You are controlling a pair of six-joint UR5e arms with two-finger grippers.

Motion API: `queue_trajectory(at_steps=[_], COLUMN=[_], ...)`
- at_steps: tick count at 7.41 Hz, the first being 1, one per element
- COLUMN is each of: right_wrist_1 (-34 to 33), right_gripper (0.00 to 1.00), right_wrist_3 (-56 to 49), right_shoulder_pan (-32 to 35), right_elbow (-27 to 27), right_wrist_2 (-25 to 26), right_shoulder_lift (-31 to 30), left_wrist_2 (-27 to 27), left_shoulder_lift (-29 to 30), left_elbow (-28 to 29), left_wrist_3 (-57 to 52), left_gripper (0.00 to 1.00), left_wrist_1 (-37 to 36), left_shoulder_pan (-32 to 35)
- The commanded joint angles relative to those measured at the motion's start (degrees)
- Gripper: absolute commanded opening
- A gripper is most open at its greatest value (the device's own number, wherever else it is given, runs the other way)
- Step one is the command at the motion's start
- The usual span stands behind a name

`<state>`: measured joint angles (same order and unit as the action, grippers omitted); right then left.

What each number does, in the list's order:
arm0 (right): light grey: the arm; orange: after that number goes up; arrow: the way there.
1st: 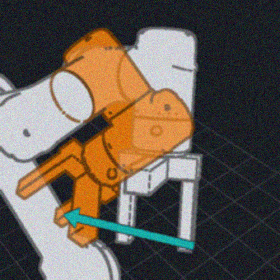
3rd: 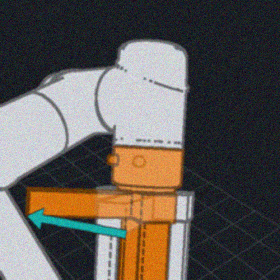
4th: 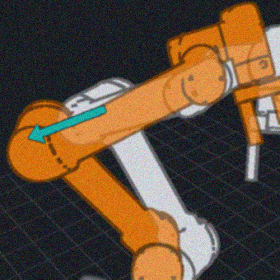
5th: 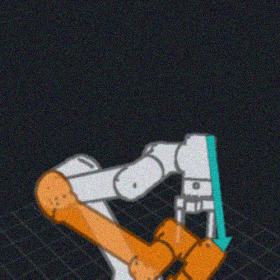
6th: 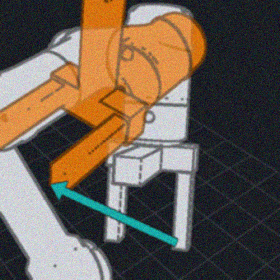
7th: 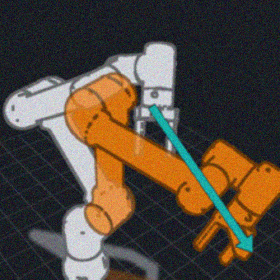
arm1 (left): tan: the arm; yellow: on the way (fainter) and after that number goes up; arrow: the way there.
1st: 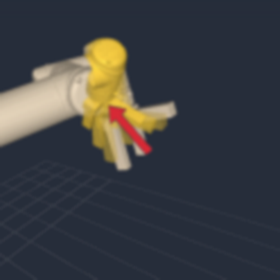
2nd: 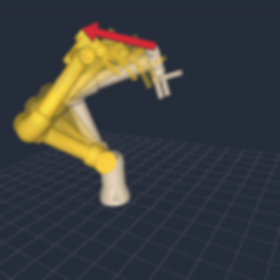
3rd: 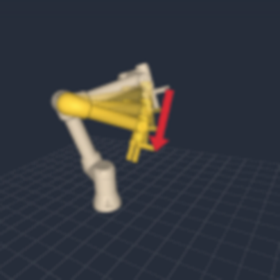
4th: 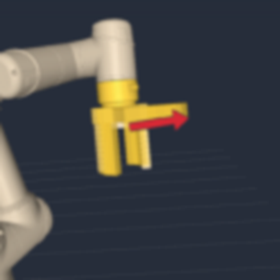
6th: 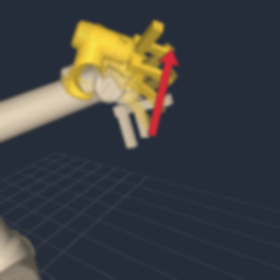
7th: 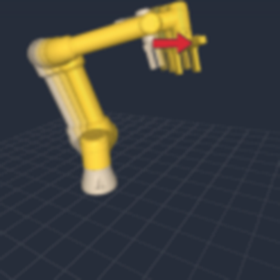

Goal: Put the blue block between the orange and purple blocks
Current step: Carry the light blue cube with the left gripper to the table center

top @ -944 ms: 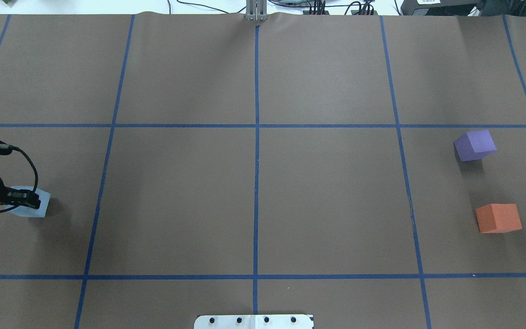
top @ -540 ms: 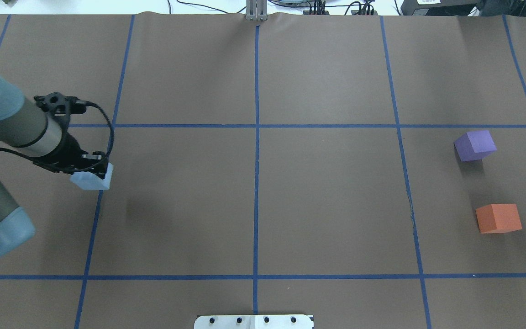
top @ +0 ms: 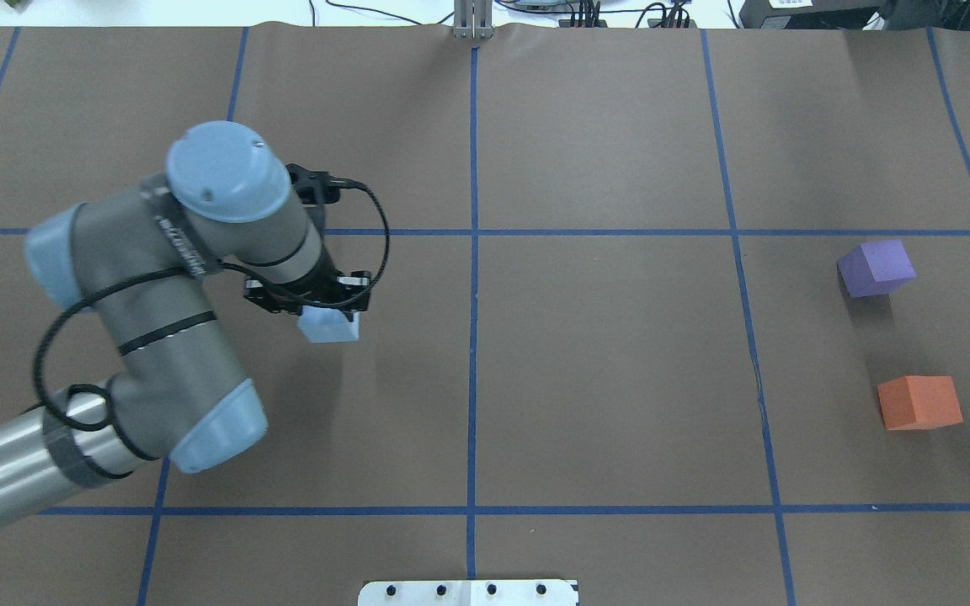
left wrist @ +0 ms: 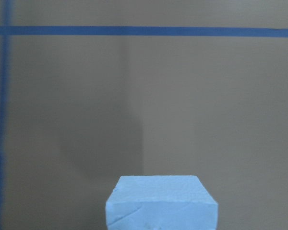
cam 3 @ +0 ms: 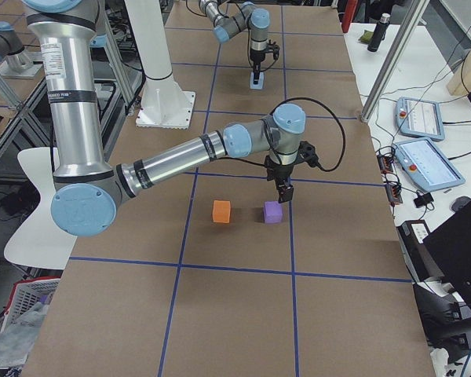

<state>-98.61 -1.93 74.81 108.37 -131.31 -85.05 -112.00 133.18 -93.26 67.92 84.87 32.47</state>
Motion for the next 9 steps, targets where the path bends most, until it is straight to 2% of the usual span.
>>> queue_trajectory(at_steps=[1, 2, 3, 4, 5, 7, 9], right_wrist_1=[0.0, 0.0, 0.0, 0.0, 0.0, 0.0, 0.0], right_gripper=[1.00, 1.00, 1.00, 1.00, 1.00, 1.00, 1.00], right_wrist_3=[0.0, 0.0, 0.0, 0.0, 0.0, 3.1, 16.7], right_shoulder_pan=[0.0, 0.0, 0.0, 0.0, 0.0, -0.2, -6.0], right_elbow=[0.0, 0.0, -0.1, 0.0, 0.0, 0.2, 3.9], right_wrist_2=[-0.5, -0.5, -0.5, -0.5, -0.5, -1.3, -1.3], right_shoulder_lift=[0.1, 0.1, 0.1, 0.1, 0.1, 1.4, 5.1], left_wrist_2=[3.9, 4.4, 4.6, 4.6, 4.6, 3.9, -1.7], left_shoulder_lift=[8.9, 8.9, 8.9, 8.9, 8.9, 8.8, 5.2], left_elbow=[10.4, 12.2, 13.2, 13.3, 13.1, 9.0, 0.8], left_wrist_3=[1.6, 1.8, 2.5, 2.5, 2.3, 1.8, -5.4], left_gripper=[0.42, 0.53, 0.70, 0.81, 0.99, 1.00, 1.00], left_wrist_1=[2.6, 6.1, 6.9, 7.0, 6.9, 5.8, -0.9], left_shoulder_pan=[-4.2, -5.3, -5.8, -6.1, -6.2, -3.2, 2.0])
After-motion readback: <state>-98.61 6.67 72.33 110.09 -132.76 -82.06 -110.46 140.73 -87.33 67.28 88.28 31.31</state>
